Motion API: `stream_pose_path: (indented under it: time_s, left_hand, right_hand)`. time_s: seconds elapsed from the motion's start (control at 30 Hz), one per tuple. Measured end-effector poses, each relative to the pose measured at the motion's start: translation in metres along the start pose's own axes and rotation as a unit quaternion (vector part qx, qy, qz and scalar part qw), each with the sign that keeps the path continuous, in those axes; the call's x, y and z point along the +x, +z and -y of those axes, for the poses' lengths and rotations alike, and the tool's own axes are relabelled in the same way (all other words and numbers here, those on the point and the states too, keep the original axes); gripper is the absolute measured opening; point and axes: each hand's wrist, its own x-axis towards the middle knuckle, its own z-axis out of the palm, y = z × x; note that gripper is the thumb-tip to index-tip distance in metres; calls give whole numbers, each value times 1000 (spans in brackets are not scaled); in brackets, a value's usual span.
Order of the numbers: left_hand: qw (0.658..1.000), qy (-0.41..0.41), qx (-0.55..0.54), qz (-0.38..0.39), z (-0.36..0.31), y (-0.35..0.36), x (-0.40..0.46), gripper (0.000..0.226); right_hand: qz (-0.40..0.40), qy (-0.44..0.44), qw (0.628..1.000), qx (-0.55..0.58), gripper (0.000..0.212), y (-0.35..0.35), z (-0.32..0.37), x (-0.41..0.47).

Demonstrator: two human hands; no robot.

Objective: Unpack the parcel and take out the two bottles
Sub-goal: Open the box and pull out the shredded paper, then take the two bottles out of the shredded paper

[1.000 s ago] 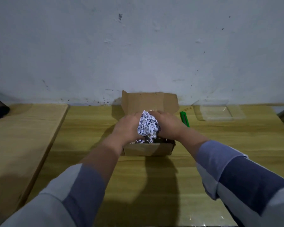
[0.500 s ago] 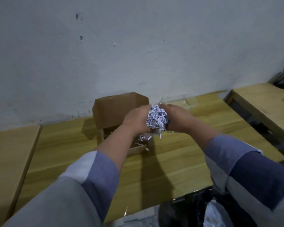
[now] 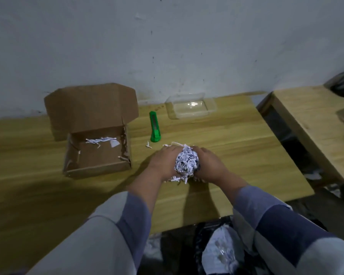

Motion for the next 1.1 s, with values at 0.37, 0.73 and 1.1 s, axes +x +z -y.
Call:
stream_pose_path:
  time_s: [0.37, 0.73, 1.1]
  left_hand:
    - [994, -73, 57, -64, -27, 4, -15, 100]
    - [986, -82, 79, -120, -30, 9, -39, 35]
    - [963, -139, 41, -226, -25, 8, -46, 43]
  right_hand:
    - [125, 1, 992, 5, 115, -31, -27, 10]
    - [-19, -40, 996, 76, 27, -22, -18, -11]
    - [-124, 76, 987, 60, 31, -34, -50, -21]
